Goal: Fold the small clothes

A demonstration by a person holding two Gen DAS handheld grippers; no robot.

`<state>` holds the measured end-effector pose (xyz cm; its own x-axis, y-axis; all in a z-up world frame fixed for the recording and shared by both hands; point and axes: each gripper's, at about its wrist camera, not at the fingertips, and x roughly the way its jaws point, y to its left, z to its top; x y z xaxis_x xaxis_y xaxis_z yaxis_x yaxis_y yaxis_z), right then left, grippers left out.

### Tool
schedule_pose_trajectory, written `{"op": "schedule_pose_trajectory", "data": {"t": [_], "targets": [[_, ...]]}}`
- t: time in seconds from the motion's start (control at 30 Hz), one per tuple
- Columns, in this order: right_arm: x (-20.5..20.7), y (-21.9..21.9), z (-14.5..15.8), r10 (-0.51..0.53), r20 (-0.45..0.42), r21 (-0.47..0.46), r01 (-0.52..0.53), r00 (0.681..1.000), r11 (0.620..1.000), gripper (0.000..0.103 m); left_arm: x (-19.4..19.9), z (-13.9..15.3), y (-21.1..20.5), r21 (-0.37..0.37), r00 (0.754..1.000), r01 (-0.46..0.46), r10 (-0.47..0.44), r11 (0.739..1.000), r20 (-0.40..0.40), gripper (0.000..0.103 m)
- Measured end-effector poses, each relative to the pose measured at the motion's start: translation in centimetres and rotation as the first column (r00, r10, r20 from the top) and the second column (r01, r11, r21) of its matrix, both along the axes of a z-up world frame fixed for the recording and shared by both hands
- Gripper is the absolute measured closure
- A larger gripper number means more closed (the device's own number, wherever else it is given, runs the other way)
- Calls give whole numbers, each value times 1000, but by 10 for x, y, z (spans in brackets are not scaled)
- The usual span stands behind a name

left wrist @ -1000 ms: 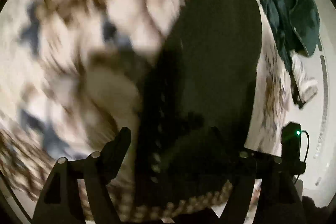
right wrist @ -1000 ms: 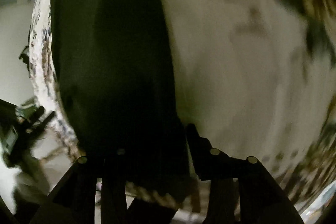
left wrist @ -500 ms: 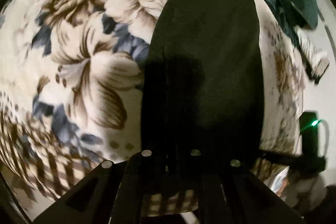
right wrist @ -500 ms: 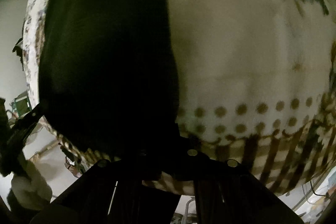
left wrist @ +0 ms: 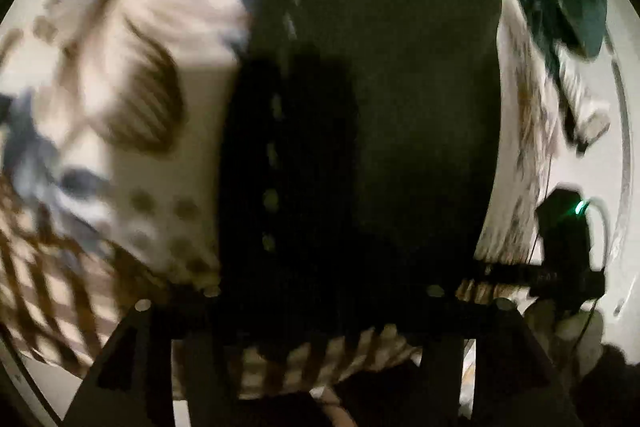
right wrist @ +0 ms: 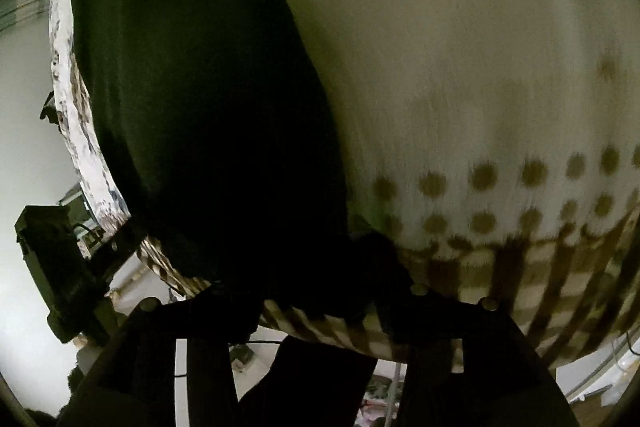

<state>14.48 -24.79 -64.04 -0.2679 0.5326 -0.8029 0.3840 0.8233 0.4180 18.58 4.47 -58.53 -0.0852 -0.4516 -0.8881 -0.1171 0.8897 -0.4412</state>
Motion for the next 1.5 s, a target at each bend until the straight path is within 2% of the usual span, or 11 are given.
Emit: {"op": "schedule_pose_trajectory", "data": {"t": [0.07,0.13,0.4,0.53,0.67,1.0,1.2,1.27,1.33,1.43,1.5], "targets": [[-2,5,2,16,11,-19,-16,1000,1000,56,-5,10,-11,100,996,63,-68,993,52,99],[-5,15,9,34,40,-53,-32,999,998,96,-6,19,-14,142,995,55,-66,988,74,99],[-13,33,17,128,108,-92,-118,986,989,96,-10,8,17,193,999,18,-27,981,42,98],[6,34,13,74,43,6,-74,996,997,90,4,13,9,213,999,32,-35,977,6,94],[40,5,49,32,135,77,-43,990,996,48,31,61,13,195,994,-45,23,980,111,24],[237,-49,107,-76,381,-10,87,921,996,41,273,85,14,-16,902,-150,143,989,407,24],[407,-65,108,-183,471,-1,209,863,978,41,403,46,0,-47,920,-80,92,996,381,24],[457,-68,89,-213,459,21,228,863,973,41,427,27,1,-93,936,-96,122,991,331,37],[488,-78,68,-227,420,5,248,879,969,42,438,21,5,-92,933,-106,131,990,336,89],[503,-81,60,-173,446,-83,233,878,969,88,442,19,0,-58,928,-33,52,998,368,89],[504,-91,56,-240,447,-88,309,862,947,91,449,10,1,-49,930,-6,24,999,368,89]]}}
